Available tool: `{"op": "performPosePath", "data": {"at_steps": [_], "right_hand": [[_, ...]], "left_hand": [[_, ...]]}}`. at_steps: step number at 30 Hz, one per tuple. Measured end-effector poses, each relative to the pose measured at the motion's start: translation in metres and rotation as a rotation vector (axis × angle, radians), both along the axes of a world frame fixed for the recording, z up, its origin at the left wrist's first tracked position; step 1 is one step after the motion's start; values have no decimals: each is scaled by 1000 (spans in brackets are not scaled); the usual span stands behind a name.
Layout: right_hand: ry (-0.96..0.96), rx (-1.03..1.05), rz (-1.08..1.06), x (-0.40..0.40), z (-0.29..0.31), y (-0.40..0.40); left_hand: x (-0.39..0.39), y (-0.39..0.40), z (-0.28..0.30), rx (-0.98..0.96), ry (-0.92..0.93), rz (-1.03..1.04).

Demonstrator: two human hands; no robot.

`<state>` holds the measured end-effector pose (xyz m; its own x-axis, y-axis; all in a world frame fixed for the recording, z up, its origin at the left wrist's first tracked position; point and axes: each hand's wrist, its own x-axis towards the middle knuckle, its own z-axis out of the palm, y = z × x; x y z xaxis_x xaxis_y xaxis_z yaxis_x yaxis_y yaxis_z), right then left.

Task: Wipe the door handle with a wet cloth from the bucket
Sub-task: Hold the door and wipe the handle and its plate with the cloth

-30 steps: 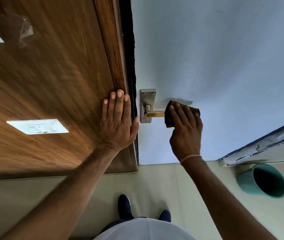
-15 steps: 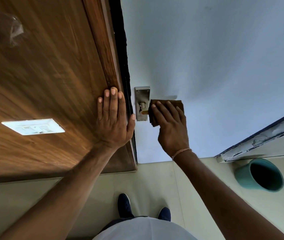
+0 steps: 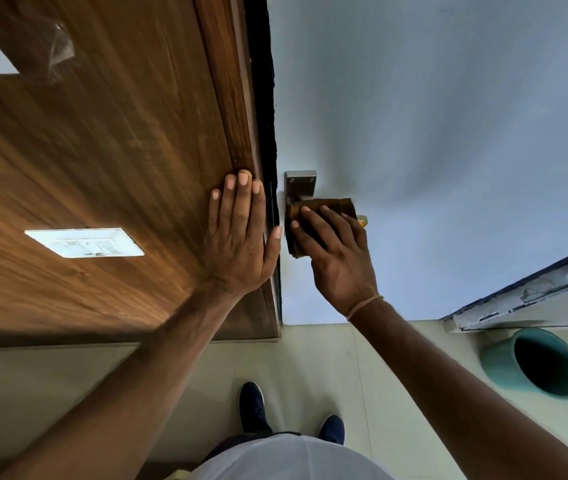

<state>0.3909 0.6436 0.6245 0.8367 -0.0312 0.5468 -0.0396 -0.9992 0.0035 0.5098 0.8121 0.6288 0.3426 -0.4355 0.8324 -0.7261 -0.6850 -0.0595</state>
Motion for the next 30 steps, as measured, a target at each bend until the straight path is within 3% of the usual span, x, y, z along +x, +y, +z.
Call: {"op": "performPosePath", "data": {"at_steps": [9, 15, 23, 27, 30], "right_hand": [[-100, -123, 181, 9, -15, -31], [-156, -81, 101, 20, -8, -10], [-74, 103, -94, 2, -5, -9], [17, 150, -108, 17, 4, 29], [47, 163, -125, 8, 2, 14]], "left_hand": [[0, -1, 0, -23, 1, -8], [1, -2, -2, -33, 2, 0], [3, 0, -2, -21, -1, -13], [4, 1, -2, -10, -10, -7], [4, 0, -2, -11, -13, -14]]}}
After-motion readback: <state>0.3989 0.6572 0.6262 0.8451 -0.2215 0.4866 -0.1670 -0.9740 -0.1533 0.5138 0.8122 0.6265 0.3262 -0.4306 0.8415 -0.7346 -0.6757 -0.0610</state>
